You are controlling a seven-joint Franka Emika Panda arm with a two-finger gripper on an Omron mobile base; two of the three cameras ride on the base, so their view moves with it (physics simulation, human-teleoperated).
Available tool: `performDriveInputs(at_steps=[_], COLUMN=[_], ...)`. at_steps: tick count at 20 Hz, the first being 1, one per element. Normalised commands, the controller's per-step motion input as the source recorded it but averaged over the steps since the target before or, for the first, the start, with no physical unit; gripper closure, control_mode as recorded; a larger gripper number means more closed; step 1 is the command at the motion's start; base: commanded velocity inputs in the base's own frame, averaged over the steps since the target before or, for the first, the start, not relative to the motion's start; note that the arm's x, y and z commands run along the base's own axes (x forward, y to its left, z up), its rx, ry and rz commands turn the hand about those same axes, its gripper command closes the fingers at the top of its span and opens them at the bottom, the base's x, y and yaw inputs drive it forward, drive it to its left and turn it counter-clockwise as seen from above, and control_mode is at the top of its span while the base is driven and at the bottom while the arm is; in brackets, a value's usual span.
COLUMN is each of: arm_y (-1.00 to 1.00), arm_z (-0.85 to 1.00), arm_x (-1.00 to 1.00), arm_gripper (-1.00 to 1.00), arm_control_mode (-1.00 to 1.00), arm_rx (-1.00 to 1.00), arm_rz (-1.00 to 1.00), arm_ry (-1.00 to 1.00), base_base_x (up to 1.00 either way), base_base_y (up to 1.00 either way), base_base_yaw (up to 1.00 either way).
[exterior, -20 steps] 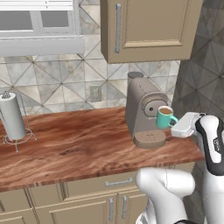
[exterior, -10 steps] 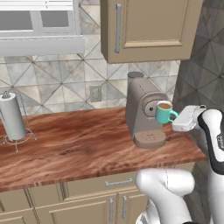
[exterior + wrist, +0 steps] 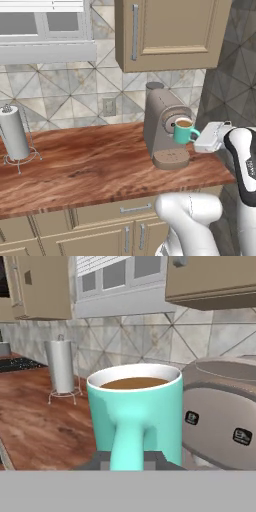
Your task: Pick up the brewed coffee from the coffee machine and place it next to the breakfast plate on the dining counter.
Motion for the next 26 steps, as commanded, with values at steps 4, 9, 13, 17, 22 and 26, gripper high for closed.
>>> performDriveInputs(at_steps=[4, 9, 13, 17, 22, 26], arm_y=[0.06, 0.0, 0.0, 0.0, 0.0, 0.0], arm_z=[-0.21, -0.02, 0.0, 0.0, 0.0, 0.0], arm_x=[-0.3, -0.11, 0.0, 0.0, 0.0, 0.0], arm_gripper=[1.0, 1.0, 1.0, 1.0, 1.0, 1.0], arm_control_mode=[-1.0, 1.0, 1.0, 1.0, 1.0, 1.0], arm_rx=[0.0, 0.0, 0.0, 0.0, 0.0, 0.0], arm_rz=[0.11, 0.03, 0.0, 0.0, 0.0, 0.0], arm_ry=[-0.03, -0.03, 0.0, 0.0, 0.0, 0.0], base_base_x=[0.0, -0.63, -0.66, -0.57, -0.46, -0.33], base_base_y=[0.0, 0.2, 0.76, 0.71, 0.66, 0.37], base_base_yaw=[0.0, 0.18, 0.46, 0.63, 0.65, 0.73])
